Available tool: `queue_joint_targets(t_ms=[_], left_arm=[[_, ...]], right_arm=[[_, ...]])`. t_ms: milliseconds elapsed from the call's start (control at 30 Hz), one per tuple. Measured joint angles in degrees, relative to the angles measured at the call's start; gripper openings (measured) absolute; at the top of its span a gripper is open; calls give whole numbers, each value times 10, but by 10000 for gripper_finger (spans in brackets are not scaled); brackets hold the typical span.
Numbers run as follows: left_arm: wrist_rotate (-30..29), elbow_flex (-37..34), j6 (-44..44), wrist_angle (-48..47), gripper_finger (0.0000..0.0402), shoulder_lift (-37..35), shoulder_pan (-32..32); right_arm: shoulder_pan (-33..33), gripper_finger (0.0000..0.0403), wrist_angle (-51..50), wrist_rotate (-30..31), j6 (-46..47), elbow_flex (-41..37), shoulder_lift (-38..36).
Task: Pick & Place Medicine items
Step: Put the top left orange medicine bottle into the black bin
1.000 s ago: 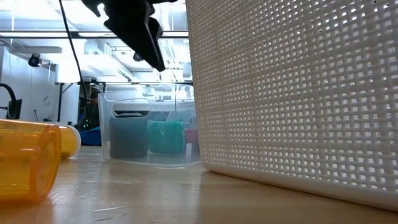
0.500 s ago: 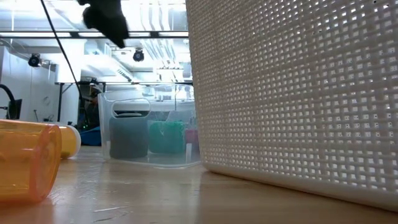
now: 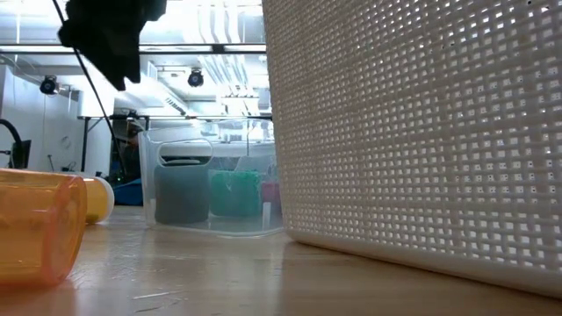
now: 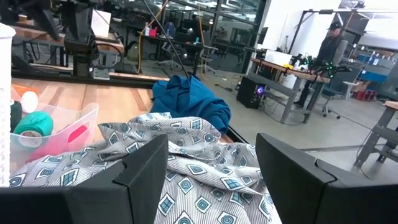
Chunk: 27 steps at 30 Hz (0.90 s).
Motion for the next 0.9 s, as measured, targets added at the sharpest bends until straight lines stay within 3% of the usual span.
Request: queue_joint_targets(t_ms=[267,467,900], left_arm=[[79,-29,-122,-7,236,0,-26],[84,-38,-206,-7,236,0,-71],[-4,-40,-365,-14,236,0,-217]], right_arm=[[0,240,0,0,0,0,0],[0,240,0,0,0,0,0],[0,240,0,0,0,0,0]])
